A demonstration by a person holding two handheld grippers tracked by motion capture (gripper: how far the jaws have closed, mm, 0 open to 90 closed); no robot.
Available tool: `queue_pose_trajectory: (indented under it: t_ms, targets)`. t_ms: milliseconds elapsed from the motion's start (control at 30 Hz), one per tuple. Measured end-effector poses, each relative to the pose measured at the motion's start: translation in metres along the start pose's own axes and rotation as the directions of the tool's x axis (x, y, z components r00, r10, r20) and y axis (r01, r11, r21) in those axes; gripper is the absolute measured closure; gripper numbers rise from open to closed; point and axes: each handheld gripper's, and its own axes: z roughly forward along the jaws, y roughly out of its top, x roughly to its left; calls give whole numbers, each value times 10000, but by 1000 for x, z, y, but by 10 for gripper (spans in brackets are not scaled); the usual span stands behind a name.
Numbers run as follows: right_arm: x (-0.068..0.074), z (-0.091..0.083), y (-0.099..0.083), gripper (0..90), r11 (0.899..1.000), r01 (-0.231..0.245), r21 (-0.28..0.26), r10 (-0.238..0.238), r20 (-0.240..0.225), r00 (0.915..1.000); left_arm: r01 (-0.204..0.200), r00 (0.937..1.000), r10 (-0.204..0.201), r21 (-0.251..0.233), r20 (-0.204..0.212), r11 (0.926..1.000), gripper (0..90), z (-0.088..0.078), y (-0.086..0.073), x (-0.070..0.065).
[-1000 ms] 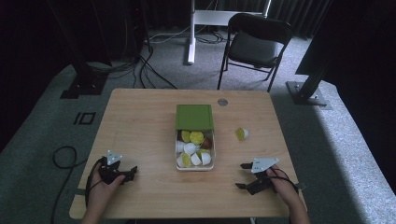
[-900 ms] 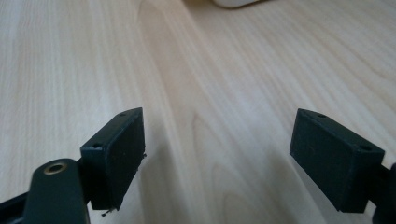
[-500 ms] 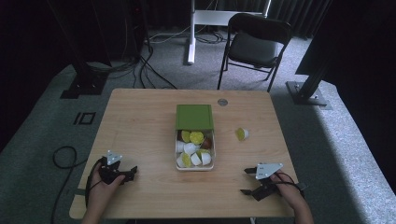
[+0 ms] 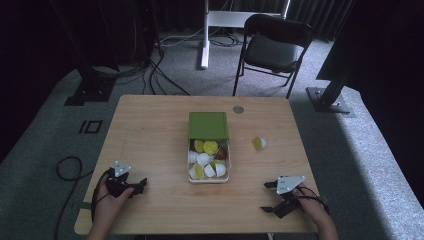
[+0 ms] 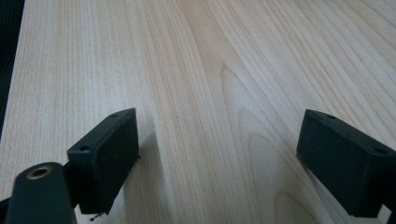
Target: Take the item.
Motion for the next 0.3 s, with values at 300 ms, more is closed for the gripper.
queue_pose_trajectory:
  t_ms: [300]
  targets:
    - [0, 0, 0, 118, 10000, -22, 15, 22, 17, 10000, -2, 10000, 2, 1, -1, 10000, 99, 0, 0, 0]
